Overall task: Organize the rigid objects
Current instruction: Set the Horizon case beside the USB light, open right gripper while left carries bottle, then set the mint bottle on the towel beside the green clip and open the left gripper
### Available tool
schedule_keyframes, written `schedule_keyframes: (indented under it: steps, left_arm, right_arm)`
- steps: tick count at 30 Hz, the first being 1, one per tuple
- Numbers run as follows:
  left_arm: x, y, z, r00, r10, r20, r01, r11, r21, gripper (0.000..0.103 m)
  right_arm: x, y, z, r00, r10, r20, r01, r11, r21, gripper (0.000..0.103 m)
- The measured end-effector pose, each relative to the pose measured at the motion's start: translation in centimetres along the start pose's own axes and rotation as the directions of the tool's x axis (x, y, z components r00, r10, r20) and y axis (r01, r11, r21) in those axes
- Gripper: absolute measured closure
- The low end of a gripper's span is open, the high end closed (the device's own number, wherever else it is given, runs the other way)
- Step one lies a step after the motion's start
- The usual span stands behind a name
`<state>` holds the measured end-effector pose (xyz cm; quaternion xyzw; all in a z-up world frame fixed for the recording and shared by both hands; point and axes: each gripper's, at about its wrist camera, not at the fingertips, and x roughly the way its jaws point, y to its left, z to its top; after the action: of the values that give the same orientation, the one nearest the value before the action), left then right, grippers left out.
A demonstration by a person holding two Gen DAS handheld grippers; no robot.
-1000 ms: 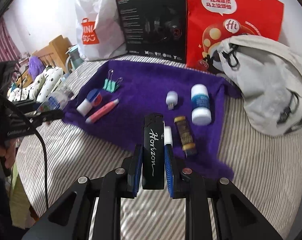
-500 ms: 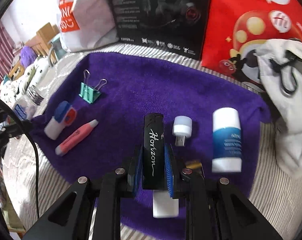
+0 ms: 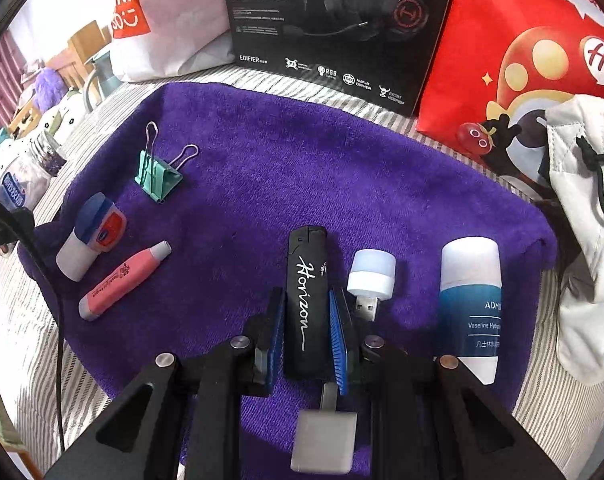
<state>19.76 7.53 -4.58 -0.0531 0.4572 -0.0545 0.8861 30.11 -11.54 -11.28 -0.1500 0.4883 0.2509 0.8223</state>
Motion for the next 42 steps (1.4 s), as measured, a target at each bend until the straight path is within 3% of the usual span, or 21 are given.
schedule_keyframes:
  steps: [7, 11, 17, 31, 42]
  left_arm:
    - [0.4, -0.4, 0.2, 1.000, -0.014, -0.007, 0.014, 1.000, -0.005, 0.064]
    - [0.6, -0.8, 0.4, 1.000, -0.019, -0.009, 0.019, 1.000, 0.001, 0.064]
    - [1.4, -2.0, 1.0, 0.999, -0.026, -0.021, 0.027, 0.999, 0.022, 0.064]
    - [6.9, -6.9, 4.3, 0.996, -0.037, -0.078, 0.044, 0.995, 0.092, 0.064]
    - [10.9, -8.6, 6.6, 0.992, 0.040, -0.121, -0.026, 0.993, 0.112, 0.064]
  right_arm:
    - [0.0, 0.1, 0.1, 1.000, 0.005, -0.010, -0.005, 1.000, -0.024, 0.080]
    - [-0.5, -0.1, -0.4, 0.999, 0.024, -0.026, -0.025, 1.000, -0.018, 0.067]
    - [-3.3, -1.1, -2.1, 1.000, 0.022, 0.022, -0.022, 1.000, 0.001, 0.066]
    - [-11.9, -5.0, -9.0, 0.989, 0.041, 0.144, -0.059, 0.990, 0.128, 0.056]
    - [-13.5, -6.7, -13.8, 0.993, 0.033, 0.116, -0.056, 0.977, 0.206, 0.056]
